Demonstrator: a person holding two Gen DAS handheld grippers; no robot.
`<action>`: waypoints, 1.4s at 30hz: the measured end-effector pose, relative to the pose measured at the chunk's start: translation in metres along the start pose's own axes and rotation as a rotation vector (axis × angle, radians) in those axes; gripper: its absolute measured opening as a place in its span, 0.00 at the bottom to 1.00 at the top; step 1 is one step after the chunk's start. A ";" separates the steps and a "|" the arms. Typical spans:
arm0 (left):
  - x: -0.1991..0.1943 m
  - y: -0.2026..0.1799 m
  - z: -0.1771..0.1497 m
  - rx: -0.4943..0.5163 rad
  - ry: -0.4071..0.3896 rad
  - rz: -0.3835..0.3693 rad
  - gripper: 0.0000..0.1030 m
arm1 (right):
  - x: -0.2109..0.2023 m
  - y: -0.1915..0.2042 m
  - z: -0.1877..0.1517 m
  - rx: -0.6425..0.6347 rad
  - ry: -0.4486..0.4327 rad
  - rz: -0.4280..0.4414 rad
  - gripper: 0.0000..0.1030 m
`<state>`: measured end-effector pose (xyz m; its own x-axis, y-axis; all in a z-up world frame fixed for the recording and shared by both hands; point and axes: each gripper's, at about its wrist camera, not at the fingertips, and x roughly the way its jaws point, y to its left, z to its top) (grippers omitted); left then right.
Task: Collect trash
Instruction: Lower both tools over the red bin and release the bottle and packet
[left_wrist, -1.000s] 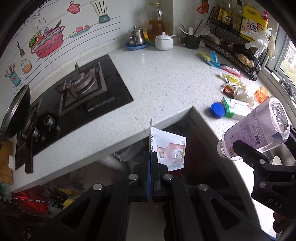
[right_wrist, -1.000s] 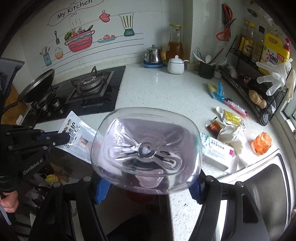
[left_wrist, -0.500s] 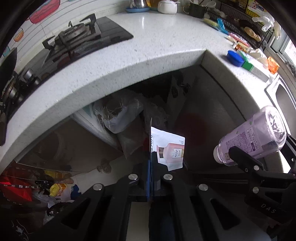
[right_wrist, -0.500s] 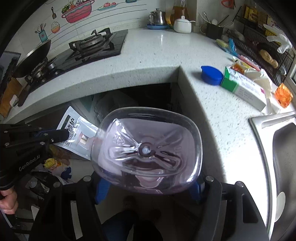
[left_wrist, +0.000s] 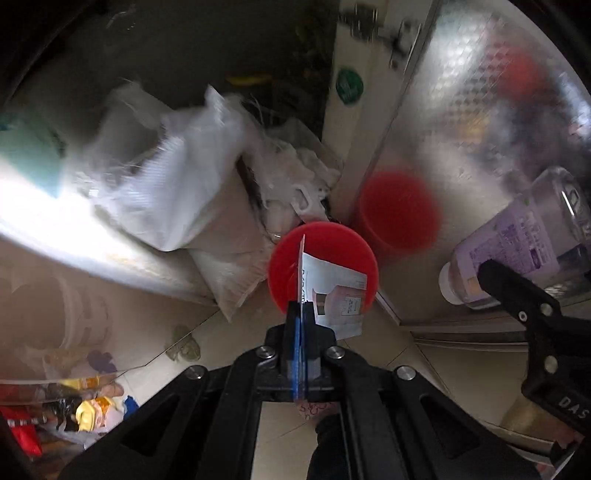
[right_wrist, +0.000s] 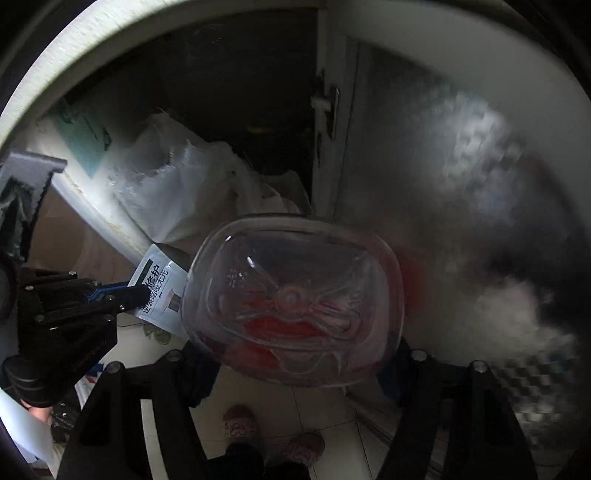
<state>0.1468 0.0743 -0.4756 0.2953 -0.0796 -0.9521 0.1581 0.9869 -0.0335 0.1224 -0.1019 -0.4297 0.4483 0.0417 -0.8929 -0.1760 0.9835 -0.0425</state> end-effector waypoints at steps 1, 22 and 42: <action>0.008 -0.003 0.003 0.005 0.004 -0.011 0.00 | 0.008 -0.002 -0.001 0.008 0.007 -0.008 0.66; 0.047 -0.004 0.024 0.072 0.018 0.019 0.38 | 0.043 -0.016 -0.020 0.062 0.043 -0.035 0.66; 0.039 0.042 0.006 -0.049 0.041 0.059 0.75 | 0.058 0.020 -0.003 -0.114 0.061 -0.001 0.66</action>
<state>0.1703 0.1116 -0.5120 0.2639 -0.0160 -0.9644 0.0950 0.9954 0.0095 0.1428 -0.0802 -0.4838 0.3946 0.0264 -0.9185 -0.2756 0.9570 -0.0908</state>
